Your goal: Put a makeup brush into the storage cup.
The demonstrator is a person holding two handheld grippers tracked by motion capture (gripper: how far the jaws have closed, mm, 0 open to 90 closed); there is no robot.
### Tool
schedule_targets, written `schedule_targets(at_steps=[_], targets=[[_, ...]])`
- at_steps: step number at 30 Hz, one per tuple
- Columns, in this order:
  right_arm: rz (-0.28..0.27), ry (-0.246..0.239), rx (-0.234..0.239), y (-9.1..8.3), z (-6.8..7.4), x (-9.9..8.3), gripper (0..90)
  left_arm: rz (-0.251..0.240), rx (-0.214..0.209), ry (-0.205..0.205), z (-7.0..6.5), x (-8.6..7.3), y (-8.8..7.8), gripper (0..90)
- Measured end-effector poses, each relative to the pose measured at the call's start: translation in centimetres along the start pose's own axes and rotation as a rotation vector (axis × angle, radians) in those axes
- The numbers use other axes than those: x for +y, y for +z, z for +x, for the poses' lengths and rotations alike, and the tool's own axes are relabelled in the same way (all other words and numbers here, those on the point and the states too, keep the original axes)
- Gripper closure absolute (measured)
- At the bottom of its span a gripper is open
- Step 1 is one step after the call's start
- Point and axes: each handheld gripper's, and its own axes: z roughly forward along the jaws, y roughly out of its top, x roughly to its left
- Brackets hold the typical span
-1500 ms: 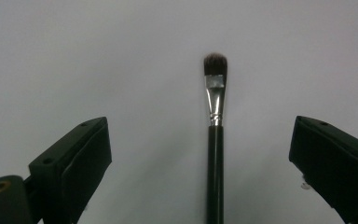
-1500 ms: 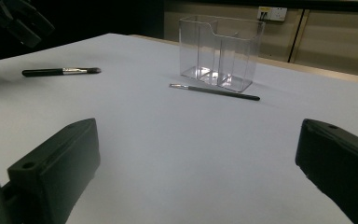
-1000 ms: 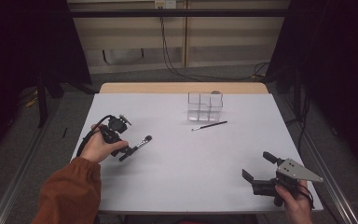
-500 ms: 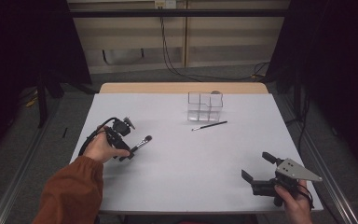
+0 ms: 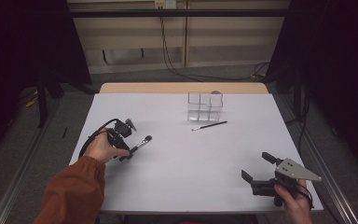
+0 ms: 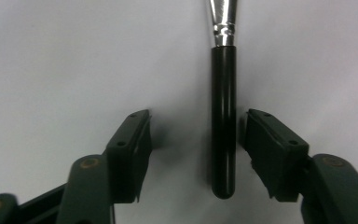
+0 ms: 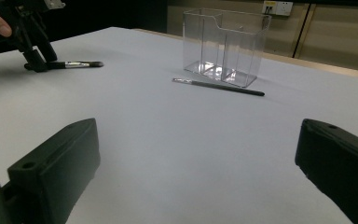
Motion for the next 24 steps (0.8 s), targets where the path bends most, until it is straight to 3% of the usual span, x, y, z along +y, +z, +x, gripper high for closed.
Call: schedule_targets(at_steps=[3,4,8,13,14,18,20,24], targets=[[0.004,-0.003,0.002,0.06,0.01,-0.02,0.0,0.002,0.007,-0.002,-0.11,0.01,0.07,44.1],[0.004,-0.003,0.003,0.06,0.02,-0.02,0.0,0.007,0.03,-0.002,-0.3,0.03,0.06,44.3],[0.003,-0.001,0.002,0.01,0.03,-0.02,0.0,0.02,0.009,-0.003,-0.48,0.19,0.05,52.1],[0.007,-0.004,0.006,0.03,0.05,-0.06,0.0,0.051,0.002,-0.017,-0.52,0.69,0.18,55.3],[0.008,-0.004,0.006,0.04,0.05,-0.07,0.0,0.06,0.003,-0.002,-0.5,0.79,0.15,56.2],[0.009,-0.004,0.007,0.05,0.06,-0.07,0.0,0.07,-0.001,0.008,-0.75,0.96,0.1,65.5],[0.01,-0.005,0.006,0.05,0.05,-0.07,0.0,0.067,-0.02,0.007,-0.83,0.94,0.11,76.1],[0.011,-0.005,0.005,0.05,0.04,-0.09,0.0,0.065,-0.021,0.016,-0.84,0.93,0.08,79.4]])
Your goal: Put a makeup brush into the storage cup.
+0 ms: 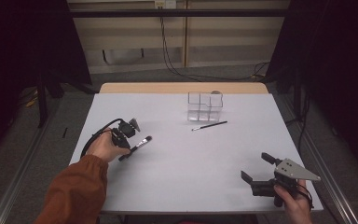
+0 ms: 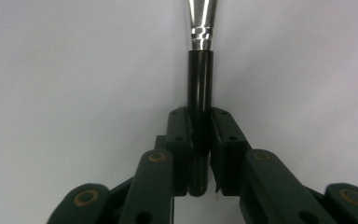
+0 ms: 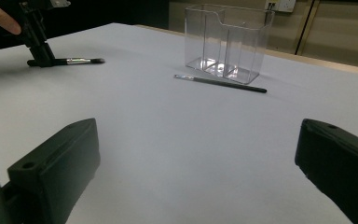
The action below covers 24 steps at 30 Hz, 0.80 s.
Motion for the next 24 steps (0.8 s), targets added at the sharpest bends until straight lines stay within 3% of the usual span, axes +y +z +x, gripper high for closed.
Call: schedule_targets(at_steps=[6,18,24], targets=[[0.004,-0.001,0.0,0.0,0.0,0.0,0.0,-0.011,0.0,0.003,0.1,-0.3,-0.2,79.7],[0.007,0.002,-0.002,0.1,0.0,0.0,0.0,-0.123,-0.05,-0.062,0.9,-1.5,-0.4,79.8],[0.007,0.004,-0.002,0.1,0.0,0.0,0.0,-0.21,-0.091,-0.089,1.2,-1.9,-0.9,79.7]])
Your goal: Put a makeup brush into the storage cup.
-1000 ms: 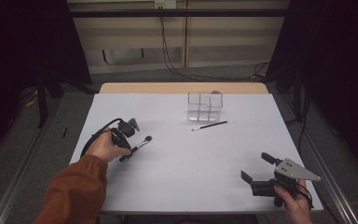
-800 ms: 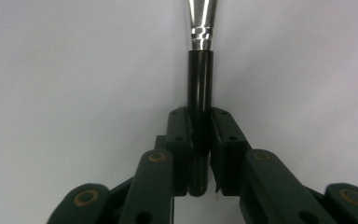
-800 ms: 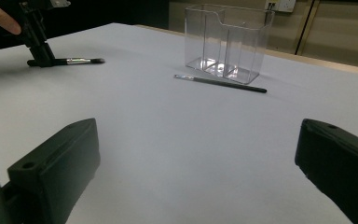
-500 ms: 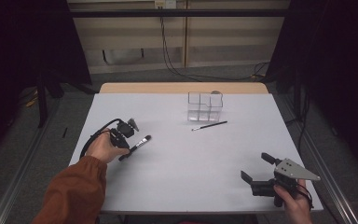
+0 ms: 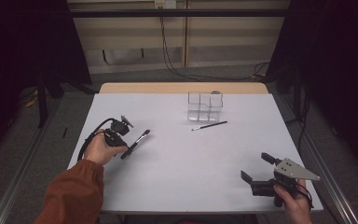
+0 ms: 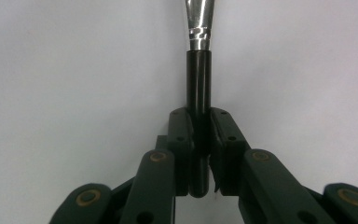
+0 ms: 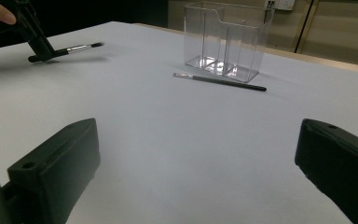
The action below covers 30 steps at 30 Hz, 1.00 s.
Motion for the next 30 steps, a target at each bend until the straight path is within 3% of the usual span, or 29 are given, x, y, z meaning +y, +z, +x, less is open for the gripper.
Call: schedule_targets(at_steps=[6,11,14,19,20,23,30], targets=[[-0.002,-0.003,0.002,0.0,0.0,0.0,0.0,-0.148,-0.019,0.005,-0.1,-0.5,-0.4,79.7],[-0.004,0.001,0.001,0.0,0.0,0.0,0.0,-0.22,-0.003,-0.007,-0.1,-0.9,-0.2,79.7],[-0.002,0.0,0.001,0.0,0.0,0.0,0.0,-0.259,0.0,0.012,0.0,-1.1,-0.6,79.7],[-0.01,0.011,0.0,0.0,0.0,0.0,0.0,-0.379,0.026,0.022,-0.3,-1.7,-1.1,79.7],[-0.012,0.012,-0.001,0.0,0.0,0.0,0.0,-0.38,0.016,0.024,-0.2,-1.7,-1.2,79.7],[-0.013,0.014,-0.001,0.0,0.0,0.0,0.0,-0.447,0.009,0.016,-0.2,-2.1,-1.7,79.7],[-0.013,0.017,0.001,0.0,0.0,0.0,0.0,-0.59,0.023,0.028,-0.2,-2.9,-2.4,79.7]])
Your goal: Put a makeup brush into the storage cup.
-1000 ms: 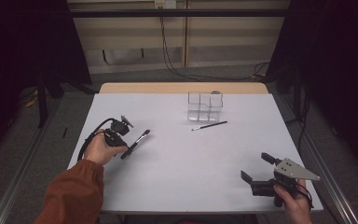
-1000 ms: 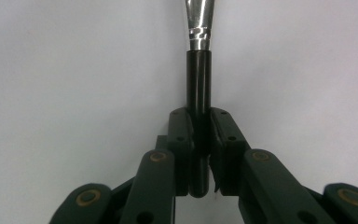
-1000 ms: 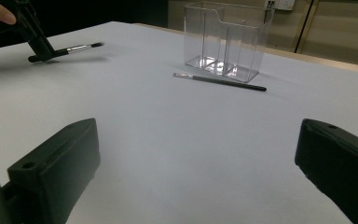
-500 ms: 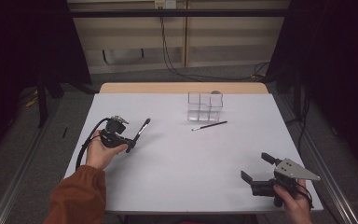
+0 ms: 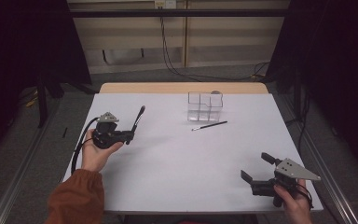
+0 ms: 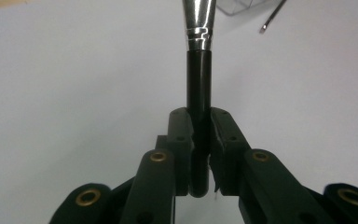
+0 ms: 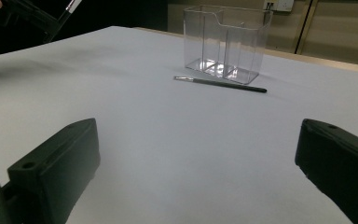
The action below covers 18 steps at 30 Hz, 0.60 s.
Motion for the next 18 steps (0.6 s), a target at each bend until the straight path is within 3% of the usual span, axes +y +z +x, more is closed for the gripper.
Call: schedule_targets(at_steps=[3,6,11,13,18], targets=[[-0.003,-0.001,0.002,0.0,0.0,0.0,0.0,-0.04,-0.004,-0.006,0.0,-0.2,0.1,79.7],[0.0,0.001,0.003,0.0,0.0,0.0,0.0,-0.049,-0.012,-0.016,-0.1,-0.5,0.3,79.7],[-0.002,0.004,0.001,-0.1,0.0,0.0,0.0,-0.149,-0.044,-0.015,-0.2,-0.8,0.4,79.7],[-0.003,-0.002,0.002,-0.1,0.1,-0.1,0.0,-0.186,-0.058,0.003,-0.3,-1.0,0.5,79.7],[-0.004,-0.004,0.009,-0.2,0.1,-0.1,0.0,-0.219,-0.098,0.038,-0.7,-1.2,1.1,79.6]])
